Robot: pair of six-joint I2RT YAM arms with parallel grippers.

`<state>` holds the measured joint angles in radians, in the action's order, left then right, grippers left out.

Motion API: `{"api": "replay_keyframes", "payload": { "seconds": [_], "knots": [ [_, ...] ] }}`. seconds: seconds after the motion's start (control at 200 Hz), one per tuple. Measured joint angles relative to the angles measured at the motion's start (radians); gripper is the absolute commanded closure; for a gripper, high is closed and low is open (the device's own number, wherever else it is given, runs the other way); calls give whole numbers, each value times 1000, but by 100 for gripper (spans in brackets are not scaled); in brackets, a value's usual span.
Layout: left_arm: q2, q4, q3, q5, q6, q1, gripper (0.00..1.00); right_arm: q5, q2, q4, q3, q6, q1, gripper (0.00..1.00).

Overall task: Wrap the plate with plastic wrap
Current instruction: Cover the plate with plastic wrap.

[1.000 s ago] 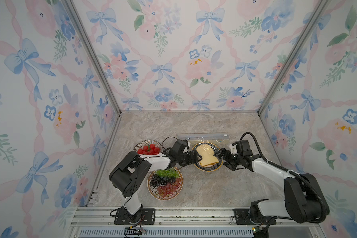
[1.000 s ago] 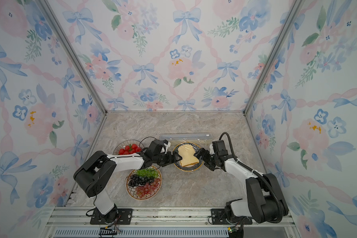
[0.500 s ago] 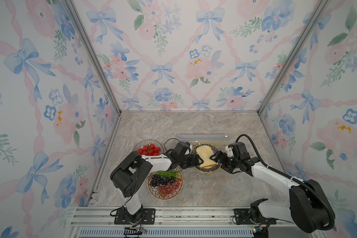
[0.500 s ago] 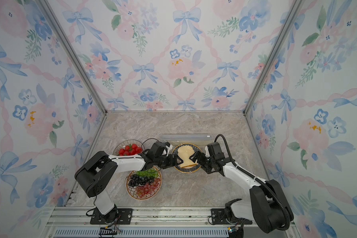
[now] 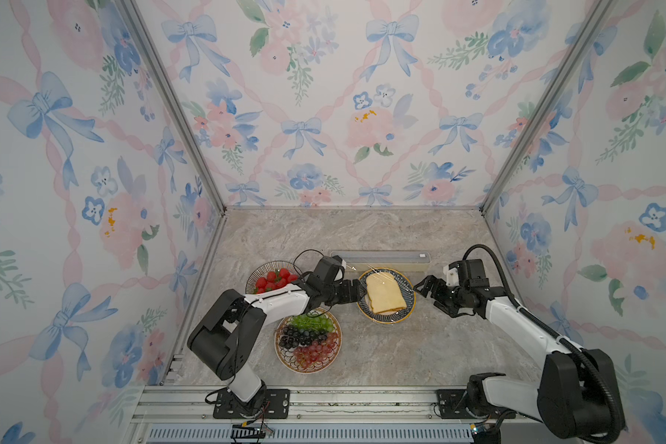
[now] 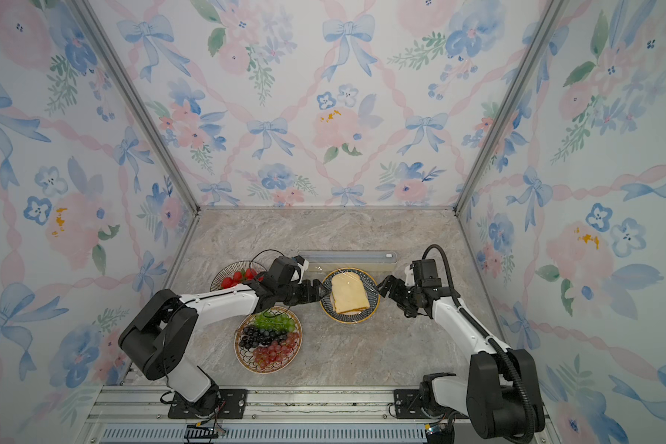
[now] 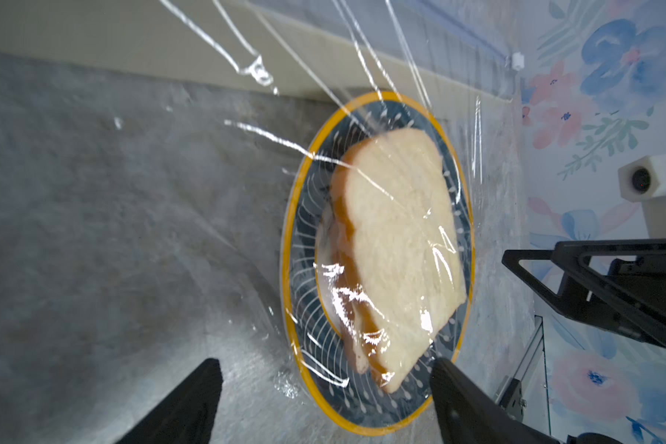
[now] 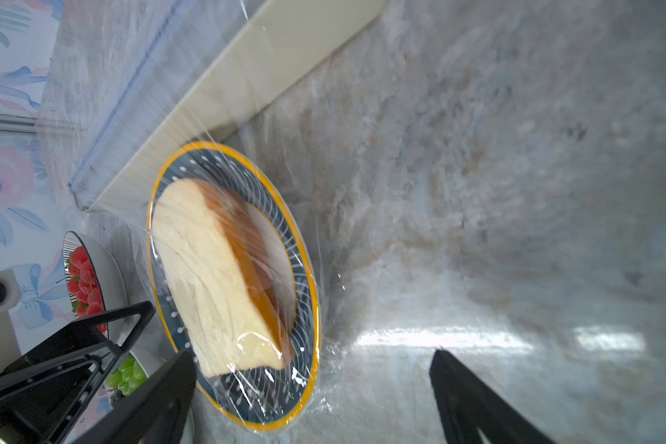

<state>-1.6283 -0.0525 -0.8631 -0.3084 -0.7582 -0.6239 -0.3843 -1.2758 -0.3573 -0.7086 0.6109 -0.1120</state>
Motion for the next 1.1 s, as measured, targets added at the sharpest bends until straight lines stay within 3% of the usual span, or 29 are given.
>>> {"api": "replay_keyframes", "payload": {
  "seconds": [0.34, 1.1],
  "knots": [
    [-90, 26, -155, 28, 82, 9, 14, -4, -235, 47, -127, -48, -79, 3],
    [-215, 68, -211, -14, 100, -52, 13, -27, -299, 106, -135, 30, -192, 3]
  ]
}}
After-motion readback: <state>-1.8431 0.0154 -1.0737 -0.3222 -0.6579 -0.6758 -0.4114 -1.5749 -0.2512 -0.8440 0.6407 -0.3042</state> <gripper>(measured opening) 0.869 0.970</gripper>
